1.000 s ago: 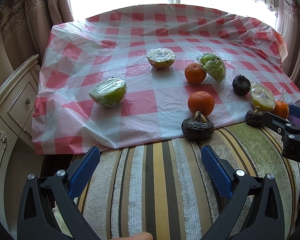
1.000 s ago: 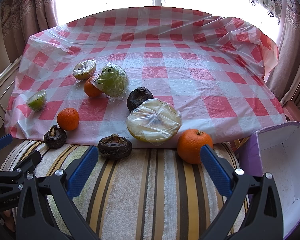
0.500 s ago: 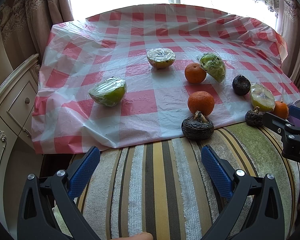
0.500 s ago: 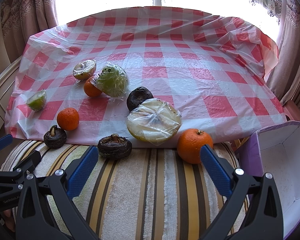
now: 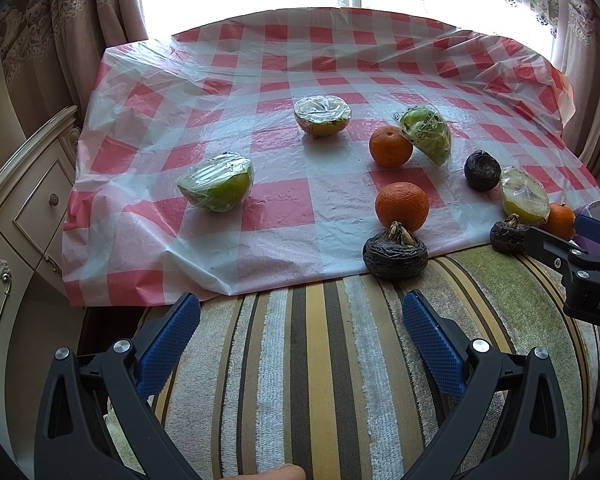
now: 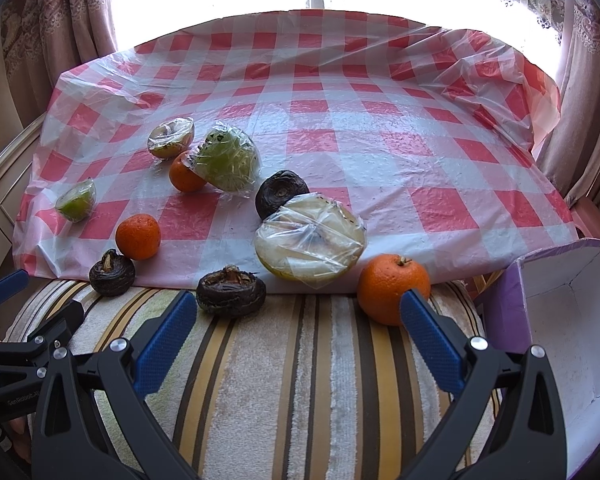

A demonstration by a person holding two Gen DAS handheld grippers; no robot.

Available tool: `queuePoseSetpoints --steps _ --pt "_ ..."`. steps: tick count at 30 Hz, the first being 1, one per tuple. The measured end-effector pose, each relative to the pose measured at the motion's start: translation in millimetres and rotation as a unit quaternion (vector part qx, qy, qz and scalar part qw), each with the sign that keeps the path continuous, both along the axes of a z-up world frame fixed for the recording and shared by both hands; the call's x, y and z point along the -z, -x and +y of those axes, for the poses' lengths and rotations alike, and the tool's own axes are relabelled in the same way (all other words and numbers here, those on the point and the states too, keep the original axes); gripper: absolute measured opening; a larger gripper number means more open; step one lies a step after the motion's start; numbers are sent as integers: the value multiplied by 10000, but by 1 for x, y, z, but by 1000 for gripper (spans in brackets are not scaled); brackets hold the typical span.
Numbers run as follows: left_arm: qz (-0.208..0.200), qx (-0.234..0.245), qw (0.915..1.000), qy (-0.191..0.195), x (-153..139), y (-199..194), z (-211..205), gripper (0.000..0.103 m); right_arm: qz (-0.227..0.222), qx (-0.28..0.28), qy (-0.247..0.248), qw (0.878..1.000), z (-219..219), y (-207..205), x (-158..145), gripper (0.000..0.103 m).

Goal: Organize fruits
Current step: 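Grasp the dark dried fruit with the left tool while the right tool grasps an orange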

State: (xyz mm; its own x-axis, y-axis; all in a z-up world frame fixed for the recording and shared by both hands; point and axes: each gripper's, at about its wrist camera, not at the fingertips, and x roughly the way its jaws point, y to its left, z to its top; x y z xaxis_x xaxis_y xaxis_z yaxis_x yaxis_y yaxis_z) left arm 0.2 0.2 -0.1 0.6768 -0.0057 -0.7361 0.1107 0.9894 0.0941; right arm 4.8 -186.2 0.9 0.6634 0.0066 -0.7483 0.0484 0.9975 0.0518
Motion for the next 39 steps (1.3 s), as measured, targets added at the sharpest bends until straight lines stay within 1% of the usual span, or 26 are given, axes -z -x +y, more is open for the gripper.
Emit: queuePoseSetpoints --steps 5,11,14,16,17,19,21,23,26,28,33,35,38,39 --pt "-15 66 9999 104 0 1 0 98 -43 14 -186 9998 -4 0 1 102" --pt "30 292 9981 538 -4 2 5 98 -61 -55 -459 9989 -11 1 -3 102" --pt "148 633 9943 848 -8 -2 1 97 -96 -81 -537 9985 -15 -1 -7 102" --pt "193 734 9922 991 -10 -6 -4 96 -155 -53 -583 9982 -19 -3 -10 102" --pt "229 781 9912 1039 -10 -9 -7 95 -169 -21 -579 9982 -22 -6 -12 102" --pt "351 843 9895 1124 -8 -18 -12 88 -186 54 -522 9985 -27 -11 -14 102" --pt "503 894 9872 1221 -5 -27 -16 78 -158 82 -395 9991 -29 -18 -16 102" --pt "641 926 9859 1241 -2 -35 -20 77 -127 54 -174 9998 -27 -27 -17 102" --pt "765 956 9854 1187 1 -42 -26 70 -90 13 49 9999 -22 -38 -18 102" --pt "849 942 9849 1180 5 -45 -27 60 -63 -57 260 9996 -15 -44 -16 102" --pt "963 901 9849 1118 12 -48 -28 42 33 -109 790 9968 1 -52 -11 102" --pt "931 878 9860 1070 12 -47 -28 40 59 -77 924 9957 4 -53 -9 102" --pt "893 872 9868 1031 12 -46 -28 39 86 -74 1252 9921 13 -54 -4 101" --pt "885 871 9868 1037 12 -46 -27 39 55 -105 1355 9907 17 -52 -3 97"
